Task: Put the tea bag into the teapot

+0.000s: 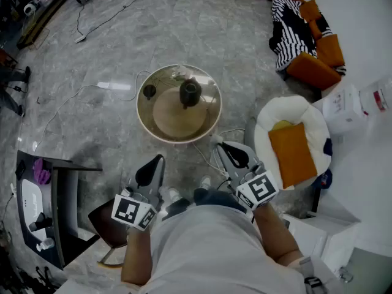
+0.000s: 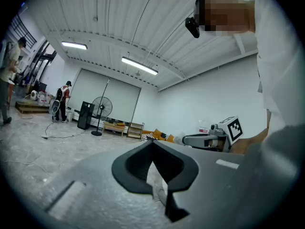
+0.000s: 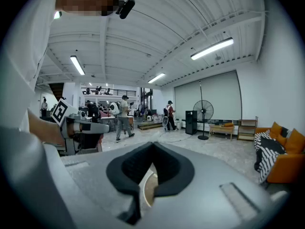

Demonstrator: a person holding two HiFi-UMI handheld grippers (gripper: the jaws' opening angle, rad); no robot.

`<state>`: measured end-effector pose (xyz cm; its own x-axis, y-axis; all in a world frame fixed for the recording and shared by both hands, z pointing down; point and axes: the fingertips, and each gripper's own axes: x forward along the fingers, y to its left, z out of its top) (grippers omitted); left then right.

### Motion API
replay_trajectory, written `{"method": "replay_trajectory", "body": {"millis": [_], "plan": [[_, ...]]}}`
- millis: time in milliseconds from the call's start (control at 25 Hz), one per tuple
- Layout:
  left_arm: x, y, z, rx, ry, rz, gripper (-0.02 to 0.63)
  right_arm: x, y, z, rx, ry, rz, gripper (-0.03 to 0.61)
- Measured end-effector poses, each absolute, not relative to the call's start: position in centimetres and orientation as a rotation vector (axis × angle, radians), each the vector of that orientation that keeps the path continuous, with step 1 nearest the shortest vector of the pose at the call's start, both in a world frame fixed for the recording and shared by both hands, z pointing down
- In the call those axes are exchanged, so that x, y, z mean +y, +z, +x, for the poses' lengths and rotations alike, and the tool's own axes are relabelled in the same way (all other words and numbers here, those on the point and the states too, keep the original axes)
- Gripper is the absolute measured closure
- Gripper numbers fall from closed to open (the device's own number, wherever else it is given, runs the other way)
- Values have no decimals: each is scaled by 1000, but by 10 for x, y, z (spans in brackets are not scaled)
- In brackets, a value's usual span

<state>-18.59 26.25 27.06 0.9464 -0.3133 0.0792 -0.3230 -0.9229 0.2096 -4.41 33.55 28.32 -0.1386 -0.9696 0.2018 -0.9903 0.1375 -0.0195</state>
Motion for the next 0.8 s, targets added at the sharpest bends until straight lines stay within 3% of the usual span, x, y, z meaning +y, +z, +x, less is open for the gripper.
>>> {"method": "replay_trajectory", "body": {"millis": [800], "plan": [[266,289,-94,-540,203,2922,607,338,301,56,-2323,287,1987,575]]}}
